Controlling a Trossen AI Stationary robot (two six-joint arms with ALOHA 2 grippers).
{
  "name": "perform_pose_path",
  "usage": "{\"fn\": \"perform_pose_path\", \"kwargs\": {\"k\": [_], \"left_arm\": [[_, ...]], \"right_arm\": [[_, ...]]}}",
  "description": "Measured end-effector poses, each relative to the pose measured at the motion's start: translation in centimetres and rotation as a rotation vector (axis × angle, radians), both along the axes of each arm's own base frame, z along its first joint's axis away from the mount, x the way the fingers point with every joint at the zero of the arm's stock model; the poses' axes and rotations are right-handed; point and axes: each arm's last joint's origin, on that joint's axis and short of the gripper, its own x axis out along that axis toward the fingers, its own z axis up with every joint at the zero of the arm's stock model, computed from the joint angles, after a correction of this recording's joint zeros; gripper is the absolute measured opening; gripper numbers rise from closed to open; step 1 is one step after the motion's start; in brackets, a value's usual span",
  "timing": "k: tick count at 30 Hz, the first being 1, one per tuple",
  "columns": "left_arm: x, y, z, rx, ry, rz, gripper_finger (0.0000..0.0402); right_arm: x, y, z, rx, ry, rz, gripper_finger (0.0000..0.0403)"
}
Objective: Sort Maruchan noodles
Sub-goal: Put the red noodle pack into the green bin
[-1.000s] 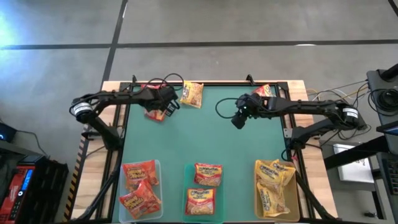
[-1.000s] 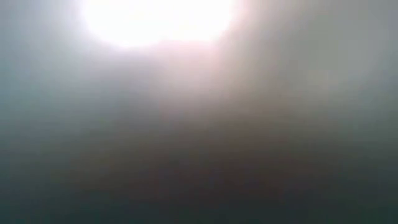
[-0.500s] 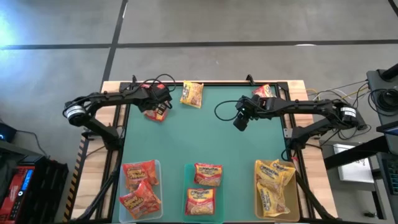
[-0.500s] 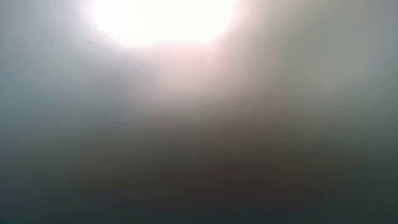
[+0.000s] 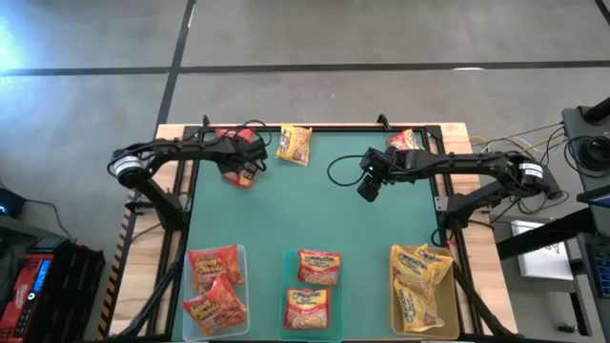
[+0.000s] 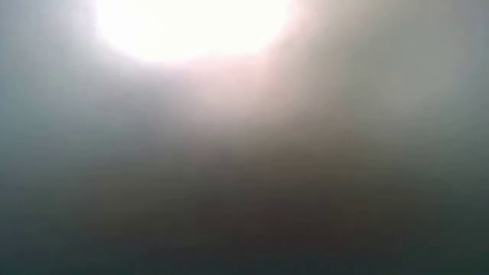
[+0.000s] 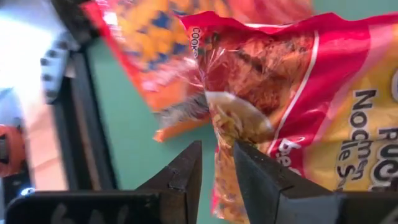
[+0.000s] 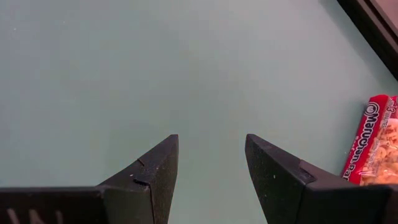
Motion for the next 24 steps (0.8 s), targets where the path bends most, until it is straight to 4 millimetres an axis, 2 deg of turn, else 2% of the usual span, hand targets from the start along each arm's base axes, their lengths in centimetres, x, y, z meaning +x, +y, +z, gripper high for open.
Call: {"fn": "perform_pose_path", "kwargs": {"k": [6,11,16,21,24], "left_arm": [[1.6,-1.2,-0.5,-0.091,-0.086,-0.106,0.0077],[3.3,-3.3,-0.5,-0.173,-0.189,-0.213,0.0077],[5.8,-5.6,-0.3,-0.249,-0.378,-0.352,0.0077],[8.1,-6.5,0.6,-0.176,-0.557,-0.52,0.0077],[8.4,-6.4,1.6,-0.158,-0.601,-0.559,0.0077]], "right_arm": [[0.0,0.0,0.0,0.001,-0.001,-0.001,0.0176],[0.0,0.0,0.0,0.001,-0.001,-0.001,0.0176],[0.0,0.0,0.0,0.0,-0.003,0.0,0.0176],[0.0,0.0,0.0,0.003,-0.009,-0.009,0.0176],[0.1,0.1,0.0,0.035,-0.022,-0.004,0.0176]]}}
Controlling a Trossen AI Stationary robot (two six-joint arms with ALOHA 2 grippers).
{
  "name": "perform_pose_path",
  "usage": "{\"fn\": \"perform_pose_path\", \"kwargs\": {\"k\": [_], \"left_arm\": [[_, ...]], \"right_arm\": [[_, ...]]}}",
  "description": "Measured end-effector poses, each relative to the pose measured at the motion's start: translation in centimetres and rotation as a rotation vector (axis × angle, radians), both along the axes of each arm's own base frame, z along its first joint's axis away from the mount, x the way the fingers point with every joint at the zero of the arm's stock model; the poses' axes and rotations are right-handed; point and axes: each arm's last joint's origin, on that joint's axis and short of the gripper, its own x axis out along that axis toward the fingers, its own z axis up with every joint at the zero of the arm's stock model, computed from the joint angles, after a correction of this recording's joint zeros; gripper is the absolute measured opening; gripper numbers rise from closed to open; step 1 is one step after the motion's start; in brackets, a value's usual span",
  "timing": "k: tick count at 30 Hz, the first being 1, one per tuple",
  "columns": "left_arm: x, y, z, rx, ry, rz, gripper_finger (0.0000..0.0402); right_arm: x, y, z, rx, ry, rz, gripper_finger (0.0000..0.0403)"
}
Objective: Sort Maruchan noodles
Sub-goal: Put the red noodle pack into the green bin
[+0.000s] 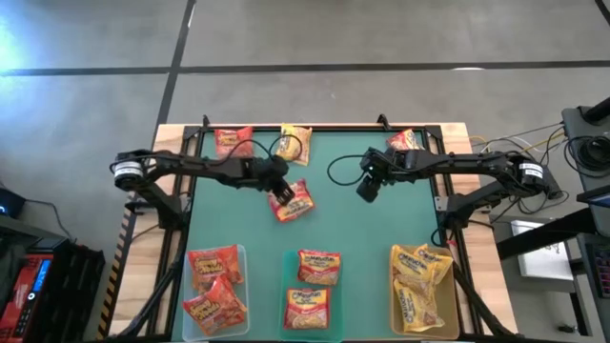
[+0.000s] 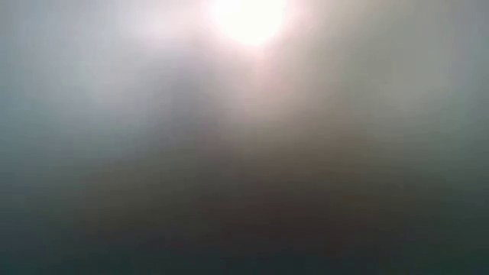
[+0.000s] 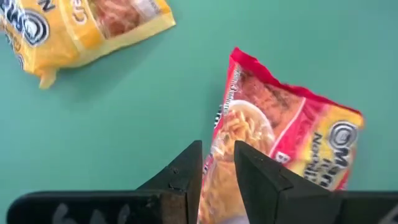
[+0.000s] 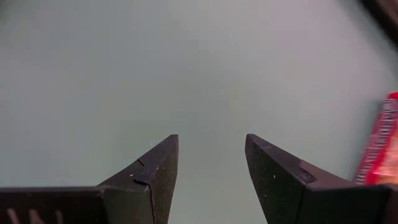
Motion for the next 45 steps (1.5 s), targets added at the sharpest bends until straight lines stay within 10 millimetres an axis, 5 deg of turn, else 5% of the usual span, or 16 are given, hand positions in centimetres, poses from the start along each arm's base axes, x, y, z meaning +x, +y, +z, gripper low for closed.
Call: {"fn": "perform_pose_path", "kwargs": {"k": [9,16,27,45], "left_arm": [[-1.2,-3.7,0.3,-0.196,0.14,-0.097,0.0077],[-0.7,-7.0,0.1,-0.186,0.145,-0.16,0.0077],[-0.3,-6.9,-2.5,-0.138,0.242,-0.099,0.0074],[3.5,-4.7,-5.3,0.024,0.036,-0.092,0.0074]], "right_arm": [[1.2,1.1,0.0,0.113,-0.152,0.085,0.0176],[2.3,2.1,0.2,0.093,-0.262,0.153,0.0176],[2.2,3.3,-0.6,0.115,-0.252,0.176,0.0176],[2.3,3.3,-0.5,0.101,-0.253,0.183,0.0176]]}}
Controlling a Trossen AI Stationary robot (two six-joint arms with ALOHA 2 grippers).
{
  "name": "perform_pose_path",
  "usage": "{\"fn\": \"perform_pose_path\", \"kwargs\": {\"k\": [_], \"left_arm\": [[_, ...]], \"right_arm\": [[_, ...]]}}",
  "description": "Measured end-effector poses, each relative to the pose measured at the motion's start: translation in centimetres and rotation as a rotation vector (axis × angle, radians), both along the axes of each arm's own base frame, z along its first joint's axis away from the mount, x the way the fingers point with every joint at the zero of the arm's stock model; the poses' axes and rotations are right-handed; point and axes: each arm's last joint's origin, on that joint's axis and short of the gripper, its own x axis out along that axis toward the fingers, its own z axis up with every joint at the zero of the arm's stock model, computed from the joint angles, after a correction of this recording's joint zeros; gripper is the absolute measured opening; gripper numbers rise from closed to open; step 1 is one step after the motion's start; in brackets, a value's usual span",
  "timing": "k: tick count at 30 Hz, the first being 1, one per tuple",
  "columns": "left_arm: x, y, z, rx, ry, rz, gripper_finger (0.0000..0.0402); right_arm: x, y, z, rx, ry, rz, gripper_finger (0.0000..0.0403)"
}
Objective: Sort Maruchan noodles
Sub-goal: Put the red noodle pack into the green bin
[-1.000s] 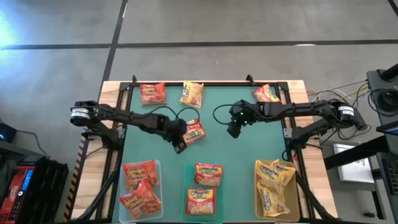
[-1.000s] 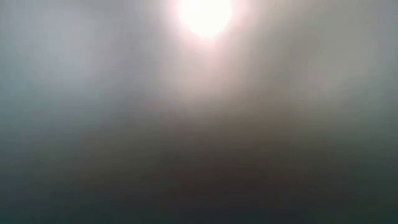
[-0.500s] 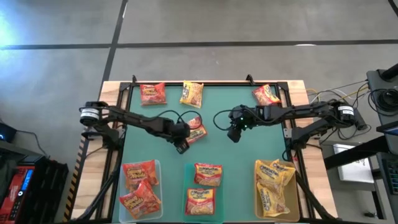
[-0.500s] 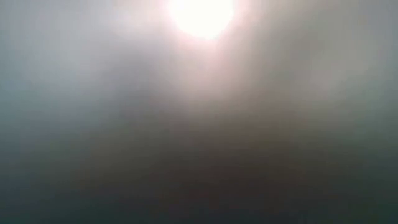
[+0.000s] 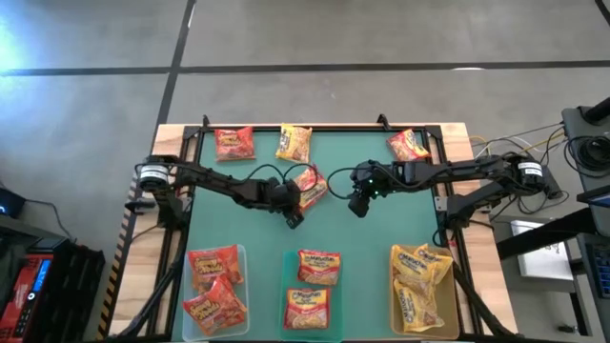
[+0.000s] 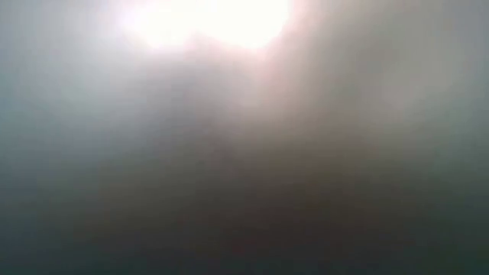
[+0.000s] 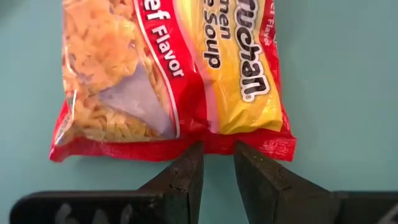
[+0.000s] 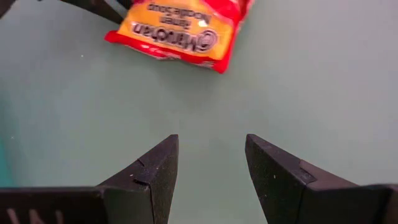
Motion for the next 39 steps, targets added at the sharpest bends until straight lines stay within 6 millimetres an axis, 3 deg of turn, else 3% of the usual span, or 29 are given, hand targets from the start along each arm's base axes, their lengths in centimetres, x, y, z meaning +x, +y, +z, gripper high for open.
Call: {"fn": "perform_pose_path", "kwargs": {"k": [14,20,30,39], "left_arm": [[0.1,0.4,2.4,0.083,-0.096,0.0,0.0074],[0.3,0.9,0.7,0.105,-0.054,0.065,0.0074],[0.6,1.1,-1.0,0.136,-0.02,0.086,0.0074],[0.7,1.2,-2.2,0.152,0.016,0.097,0.0074]], "right_arm": [[0.3,-0.3,0.2,-0.021,-0.037,-0.004,0.0176],[0.9,-1.0,-0.1,-0.034,-0.079,-0.035,0.0176],[2.5,-4.1,-3.4,0.054,-0.076,-0.056,0.0176],[2.3,-7.1,-3.5,0.098,-0.172,-0.119,0.0176]]}}
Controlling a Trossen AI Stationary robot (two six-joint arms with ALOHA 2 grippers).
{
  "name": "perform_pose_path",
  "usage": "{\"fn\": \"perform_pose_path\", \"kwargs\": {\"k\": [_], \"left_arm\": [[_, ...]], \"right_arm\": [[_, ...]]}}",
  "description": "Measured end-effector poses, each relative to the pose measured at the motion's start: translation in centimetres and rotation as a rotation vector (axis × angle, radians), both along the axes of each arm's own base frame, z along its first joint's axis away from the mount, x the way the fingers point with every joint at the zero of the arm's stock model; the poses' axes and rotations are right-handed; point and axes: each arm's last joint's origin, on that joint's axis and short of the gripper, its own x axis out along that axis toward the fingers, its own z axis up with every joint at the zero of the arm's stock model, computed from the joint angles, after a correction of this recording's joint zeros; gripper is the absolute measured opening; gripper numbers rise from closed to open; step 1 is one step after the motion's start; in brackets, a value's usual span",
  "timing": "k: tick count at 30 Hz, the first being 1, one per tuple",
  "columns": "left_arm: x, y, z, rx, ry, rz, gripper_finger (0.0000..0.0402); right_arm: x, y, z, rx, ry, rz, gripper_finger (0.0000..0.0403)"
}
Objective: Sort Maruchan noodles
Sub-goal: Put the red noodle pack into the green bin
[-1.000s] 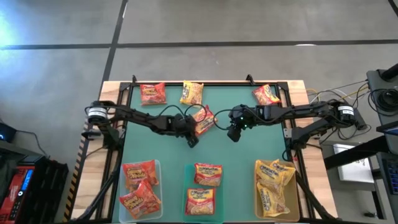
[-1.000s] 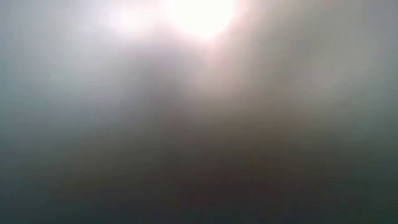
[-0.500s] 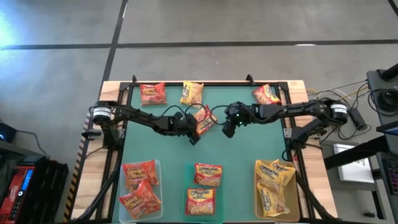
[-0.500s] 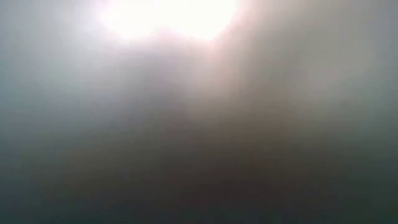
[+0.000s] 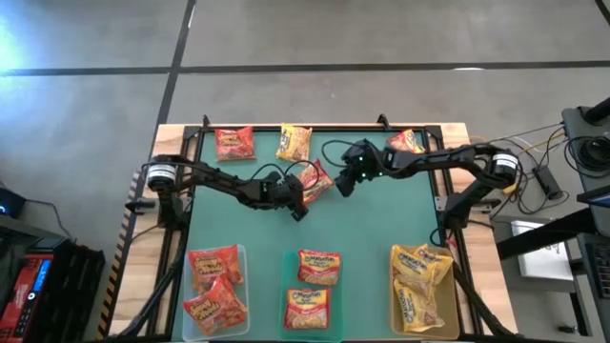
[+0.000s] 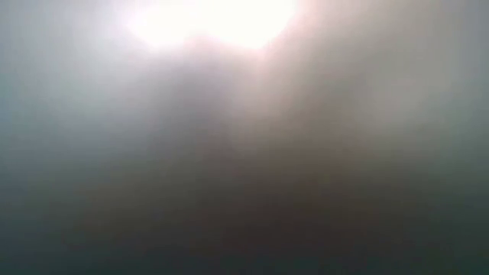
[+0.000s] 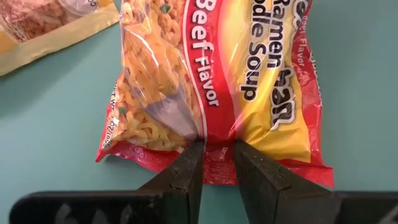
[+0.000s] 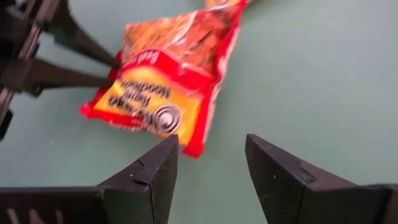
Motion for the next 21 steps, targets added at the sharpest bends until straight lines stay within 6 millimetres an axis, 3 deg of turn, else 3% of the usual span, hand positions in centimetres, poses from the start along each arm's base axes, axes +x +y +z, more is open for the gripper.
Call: {"fn": "perform_pose_path", "kwargs": {"k": [12,21], "left_arm": [[0.1,0.0,-0.2,0.013,-0.003,-0.02,0.0074],[0.2,0.1,-0.1,0.013,-0.015,-0.021,0.0074]], "right_arm": [[-0.2,-0.9,0.2,0.02,-0.034,-0.043,0.018],[-0.4,-1.3,0.3,0.098,-0.064,-0.114,0.0239]]}}
